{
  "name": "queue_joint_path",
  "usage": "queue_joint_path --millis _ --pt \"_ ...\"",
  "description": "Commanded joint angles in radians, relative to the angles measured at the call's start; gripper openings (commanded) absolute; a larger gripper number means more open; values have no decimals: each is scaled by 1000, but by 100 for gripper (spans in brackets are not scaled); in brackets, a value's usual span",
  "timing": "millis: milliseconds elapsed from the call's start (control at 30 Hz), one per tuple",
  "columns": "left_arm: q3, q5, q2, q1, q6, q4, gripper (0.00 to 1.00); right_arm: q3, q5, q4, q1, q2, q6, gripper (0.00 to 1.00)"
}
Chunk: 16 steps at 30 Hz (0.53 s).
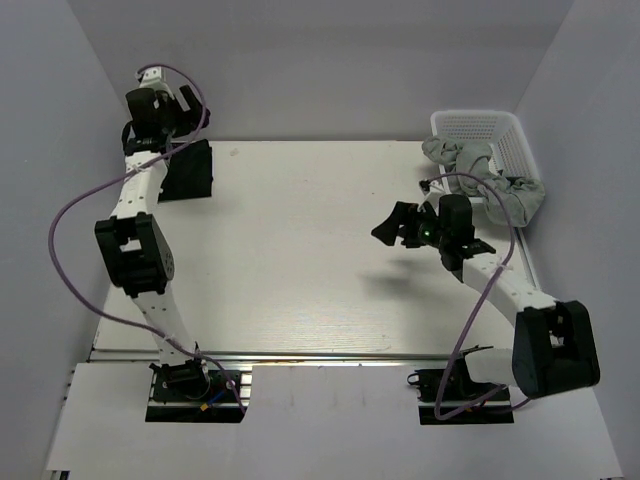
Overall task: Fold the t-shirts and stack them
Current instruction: Smooth out wrinkles on the folded tshirt
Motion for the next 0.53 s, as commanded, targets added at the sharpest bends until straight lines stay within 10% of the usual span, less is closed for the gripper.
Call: queue_joint_path --millis 0,233,500 --pt "-304 -25 -253 -100 -2 -149 100 -35 187 -62 -1 -132 -45 90" --pt "-993 -144 -739 -329 -77 -29 100 -174 278 -107 -1 -365 -45 90" --pt "-1058 -302 -913 -428 -65 -170 100 -269 360 -110 -4 -555 -41 90"
